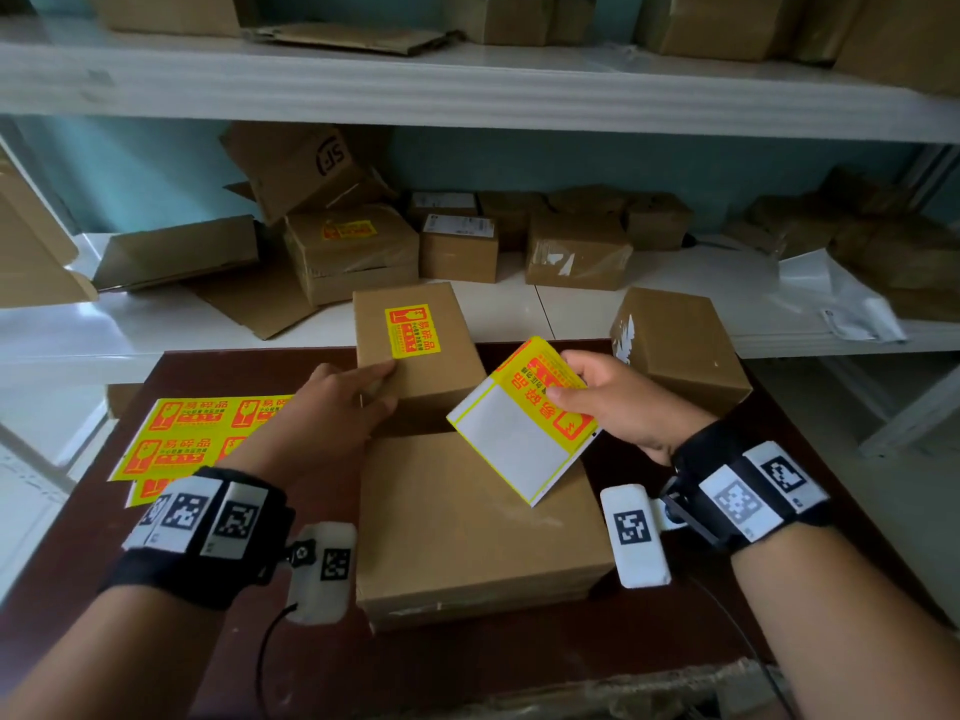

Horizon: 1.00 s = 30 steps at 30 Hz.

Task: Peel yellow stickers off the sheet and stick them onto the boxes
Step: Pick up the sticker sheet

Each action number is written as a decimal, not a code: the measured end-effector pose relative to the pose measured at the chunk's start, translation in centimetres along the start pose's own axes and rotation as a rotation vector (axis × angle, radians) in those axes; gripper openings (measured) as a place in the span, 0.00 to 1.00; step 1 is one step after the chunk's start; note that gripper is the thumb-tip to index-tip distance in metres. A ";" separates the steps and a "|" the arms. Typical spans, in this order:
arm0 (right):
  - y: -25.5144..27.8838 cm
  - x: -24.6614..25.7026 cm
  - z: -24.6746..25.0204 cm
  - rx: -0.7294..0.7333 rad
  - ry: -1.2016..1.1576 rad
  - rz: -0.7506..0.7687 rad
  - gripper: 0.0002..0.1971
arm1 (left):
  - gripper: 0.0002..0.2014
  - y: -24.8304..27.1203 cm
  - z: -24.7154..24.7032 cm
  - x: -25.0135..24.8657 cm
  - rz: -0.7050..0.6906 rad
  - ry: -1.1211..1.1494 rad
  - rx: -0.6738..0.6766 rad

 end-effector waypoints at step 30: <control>-0.1 2.6 -6.8 -0.096 -0.763 0.088 0.15 | 0.26 3.4 4.2 -5.0 -0.066 0.733 0.167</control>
Point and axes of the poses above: each hand's wrist, its own y-axis away from the middle knuckle, its own z-axis out of the back of the hand, x = y × z, the point moved 3 cm from there along -y, towards the middle knuckle, and after that the axes turned 14 degrees about -y, right-handed, at the moved point
